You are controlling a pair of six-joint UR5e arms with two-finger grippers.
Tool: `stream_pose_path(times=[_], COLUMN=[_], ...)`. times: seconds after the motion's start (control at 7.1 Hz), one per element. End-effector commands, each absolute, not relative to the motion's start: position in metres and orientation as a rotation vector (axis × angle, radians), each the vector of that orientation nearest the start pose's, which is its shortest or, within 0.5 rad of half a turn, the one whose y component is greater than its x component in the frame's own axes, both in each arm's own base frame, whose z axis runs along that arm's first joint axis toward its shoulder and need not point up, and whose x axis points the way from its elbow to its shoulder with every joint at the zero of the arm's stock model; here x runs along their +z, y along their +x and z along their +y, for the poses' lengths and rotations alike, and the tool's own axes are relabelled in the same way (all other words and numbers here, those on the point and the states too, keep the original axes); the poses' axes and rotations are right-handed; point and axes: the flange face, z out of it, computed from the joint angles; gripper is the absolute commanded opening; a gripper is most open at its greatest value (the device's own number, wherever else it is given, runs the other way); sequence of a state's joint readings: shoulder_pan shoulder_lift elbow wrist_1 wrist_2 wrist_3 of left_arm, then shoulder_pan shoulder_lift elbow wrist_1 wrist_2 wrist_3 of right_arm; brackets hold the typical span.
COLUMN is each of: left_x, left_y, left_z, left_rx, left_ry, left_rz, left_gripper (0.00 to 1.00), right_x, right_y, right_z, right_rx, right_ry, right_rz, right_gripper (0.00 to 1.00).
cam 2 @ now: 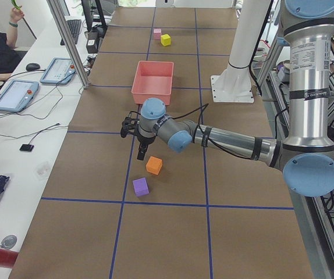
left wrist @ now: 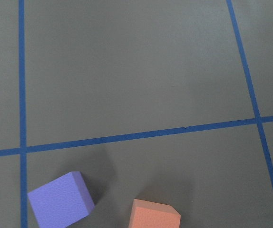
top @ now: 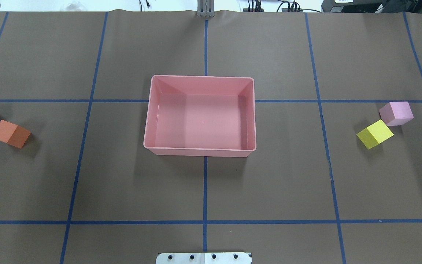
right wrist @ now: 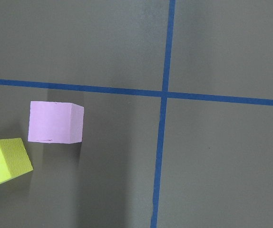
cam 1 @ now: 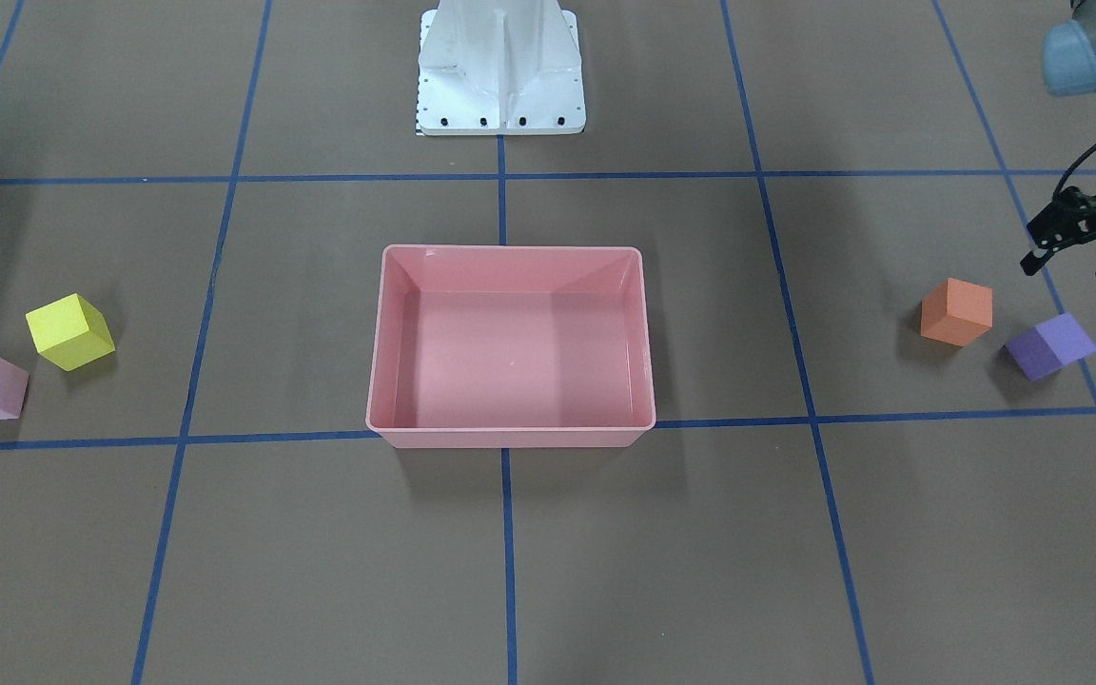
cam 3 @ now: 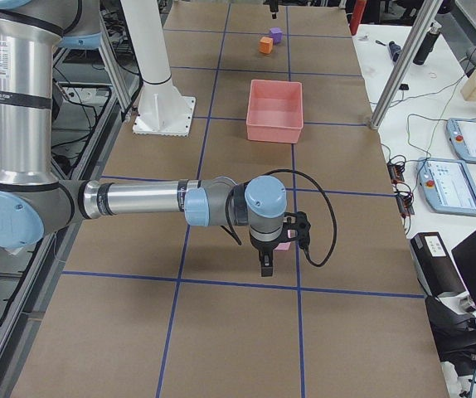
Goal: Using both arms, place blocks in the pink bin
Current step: 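Lower the left gripper toward the orange cube beside the purple cube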
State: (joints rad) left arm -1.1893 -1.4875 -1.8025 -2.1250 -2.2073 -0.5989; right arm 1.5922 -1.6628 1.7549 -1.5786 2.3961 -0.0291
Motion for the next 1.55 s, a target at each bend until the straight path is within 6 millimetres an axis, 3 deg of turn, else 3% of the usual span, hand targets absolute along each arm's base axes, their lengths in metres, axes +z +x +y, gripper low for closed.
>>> stream_pose_path(times=[0.0, 0.14, 0.7, 0.99, 1.41], left_x=[0.568, 0.585, 0.586, 0.586, 0.605], left_y=[0.145, 0.149, 0.185, 0.19, 0.223], left_z=[-0.471, -0.471, -0.464, -0.462, -0.45], left_rx=[0.023, 0.032, 0.058, 0.065, 0.111], left_ry=[0.354, 0.372, 0.366, 0.363, 0.331], left_rz=[0.84, 0.842, 0.83, 0.827, 0.79], left_gripper=[1.0, 1.0, 1.0, 1.0, 1.0], right_x=[0.609, 0.609, 0.609, 0.611, 0.612], right_y=[0.069, 0.069, 0.069, 0.069, 0.069], right_z=[-0.455, -0.455, -0.455, -0.453, -0.453], right_rx=[-0.043, -0.043, -0.043, -0.041, -0.042], right_ry=[0.1, 0.098, 0.098, 0.094, 0.092], right_rz=[-0.823, -0.823, -0.821, -0.823, -0.821], right_gripper=[1.0, 1.0, 1.0, 1.0, 1.0])
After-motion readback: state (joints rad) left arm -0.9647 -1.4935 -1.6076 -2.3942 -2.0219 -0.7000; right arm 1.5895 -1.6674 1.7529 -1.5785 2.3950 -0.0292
